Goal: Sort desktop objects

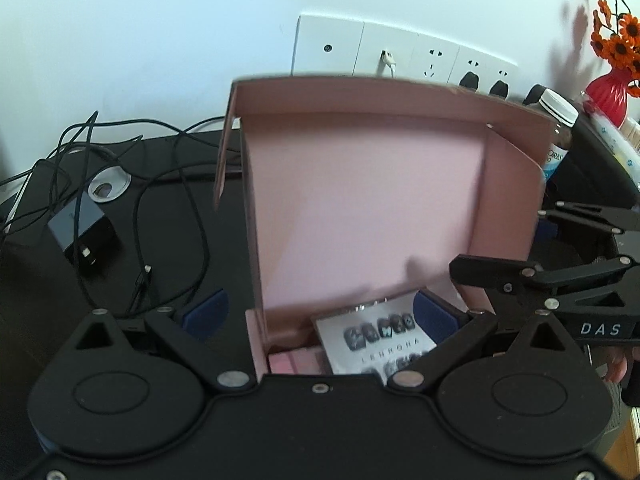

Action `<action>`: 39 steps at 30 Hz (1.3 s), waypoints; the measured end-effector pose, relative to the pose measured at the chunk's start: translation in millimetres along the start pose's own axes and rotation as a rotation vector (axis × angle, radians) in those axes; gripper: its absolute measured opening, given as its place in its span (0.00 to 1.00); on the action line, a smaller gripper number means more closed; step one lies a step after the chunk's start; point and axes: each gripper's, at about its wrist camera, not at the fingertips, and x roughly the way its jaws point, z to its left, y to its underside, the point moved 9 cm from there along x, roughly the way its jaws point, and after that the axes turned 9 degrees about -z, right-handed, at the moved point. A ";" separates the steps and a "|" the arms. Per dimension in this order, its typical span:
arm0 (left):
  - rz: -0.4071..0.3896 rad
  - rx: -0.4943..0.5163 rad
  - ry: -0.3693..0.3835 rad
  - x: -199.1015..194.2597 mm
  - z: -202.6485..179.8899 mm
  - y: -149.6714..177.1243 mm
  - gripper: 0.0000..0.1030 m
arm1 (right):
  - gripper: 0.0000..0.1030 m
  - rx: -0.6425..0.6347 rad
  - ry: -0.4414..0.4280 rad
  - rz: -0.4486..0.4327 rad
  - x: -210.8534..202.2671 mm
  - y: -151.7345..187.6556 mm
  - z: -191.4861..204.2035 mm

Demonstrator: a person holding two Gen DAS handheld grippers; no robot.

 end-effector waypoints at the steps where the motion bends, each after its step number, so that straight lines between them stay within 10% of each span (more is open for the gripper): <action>1: 0.001 -0.005 0.010 -3.9 1.0 1.1 0.98 | 0.57 -0.008 -0.002 -0.001 -1.2 -0.1 0.9; 11: -0.020 -0.059 -0.030 -19.8 31.8 0.6 0.98 | 0.57 -0.072 -0.027 0.003 -6.9 0.8 8.7; 27: 0.004 -0.137 0.001 36.4 25.4 -32.7 0.98 | 0.57 0.165 -0.110 0.057 38.9 0.2 -31.5; 39: -0.003 -0.022 0.089 11.6 0.3 -18.9 0.99 | 0.57 -0.037 -0.133 -0.009 7.7 -18.1 -7.3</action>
